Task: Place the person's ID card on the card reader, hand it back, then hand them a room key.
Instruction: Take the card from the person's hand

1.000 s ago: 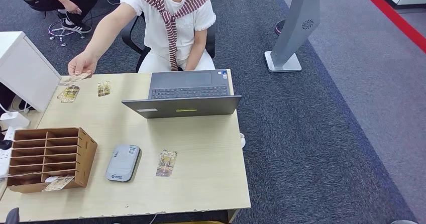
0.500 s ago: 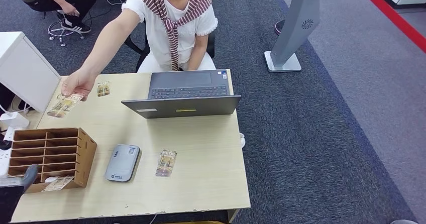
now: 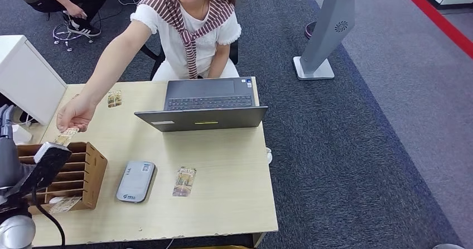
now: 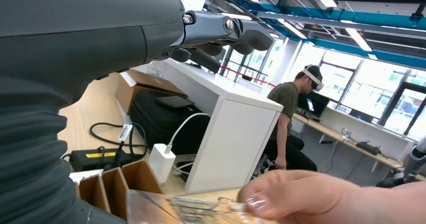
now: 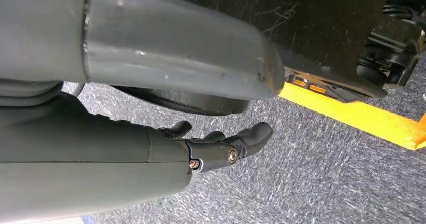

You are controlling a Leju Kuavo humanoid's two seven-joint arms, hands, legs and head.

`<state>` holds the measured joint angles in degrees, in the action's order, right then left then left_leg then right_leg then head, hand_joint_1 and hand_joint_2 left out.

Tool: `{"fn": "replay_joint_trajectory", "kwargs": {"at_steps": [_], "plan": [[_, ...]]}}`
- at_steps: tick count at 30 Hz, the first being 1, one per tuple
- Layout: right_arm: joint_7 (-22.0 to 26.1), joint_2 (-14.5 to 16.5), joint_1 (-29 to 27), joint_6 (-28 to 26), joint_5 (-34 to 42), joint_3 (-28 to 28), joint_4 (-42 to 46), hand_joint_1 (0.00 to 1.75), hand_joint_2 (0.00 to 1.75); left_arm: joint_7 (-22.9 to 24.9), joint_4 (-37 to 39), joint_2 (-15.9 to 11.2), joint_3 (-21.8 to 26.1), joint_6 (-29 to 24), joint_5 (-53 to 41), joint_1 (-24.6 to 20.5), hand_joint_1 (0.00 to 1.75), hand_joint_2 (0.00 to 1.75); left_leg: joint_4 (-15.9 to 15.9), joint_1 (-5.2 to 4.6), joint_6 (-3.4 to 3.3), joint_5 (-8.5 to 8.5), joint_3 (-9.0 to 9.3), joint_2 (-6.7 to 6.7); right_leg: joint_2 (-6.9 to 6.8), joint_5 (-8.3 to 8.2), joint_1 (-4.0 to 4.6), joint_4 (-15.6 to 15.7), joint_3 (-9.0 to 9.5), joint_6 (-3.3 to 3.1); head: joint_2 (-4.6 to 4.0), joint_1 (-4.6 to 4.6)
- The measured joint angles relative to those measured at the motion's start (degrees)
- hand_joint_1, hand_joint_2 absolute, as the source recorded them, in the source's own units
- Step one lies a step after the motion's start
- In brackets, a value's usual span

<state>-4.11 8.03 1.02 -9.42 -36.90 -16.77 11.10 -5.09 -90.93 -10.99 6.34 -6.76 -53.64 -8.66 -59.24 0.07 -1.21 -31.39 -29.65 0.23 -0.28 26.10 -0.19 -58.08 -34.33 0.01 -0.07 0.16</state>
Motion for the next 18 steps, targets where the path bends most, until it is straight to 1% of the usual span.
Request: {"fn": "replay_joint_trajectory", "kwargs": {"at_steps": [18], "plan": [[0.0,0.0,0.6,1.7,-4.5,1.4,0.0,0.0,0.0,10.4,23.5,-6.6,-11.9,-3.3,-17.1,-19.5,0.0,1.75,0.0,0.0,0.02,0.17,-0.14,0.11,0.14,-0.21,0.0,0.0,-0.2,-0.07,0.0,-0.01]]}}
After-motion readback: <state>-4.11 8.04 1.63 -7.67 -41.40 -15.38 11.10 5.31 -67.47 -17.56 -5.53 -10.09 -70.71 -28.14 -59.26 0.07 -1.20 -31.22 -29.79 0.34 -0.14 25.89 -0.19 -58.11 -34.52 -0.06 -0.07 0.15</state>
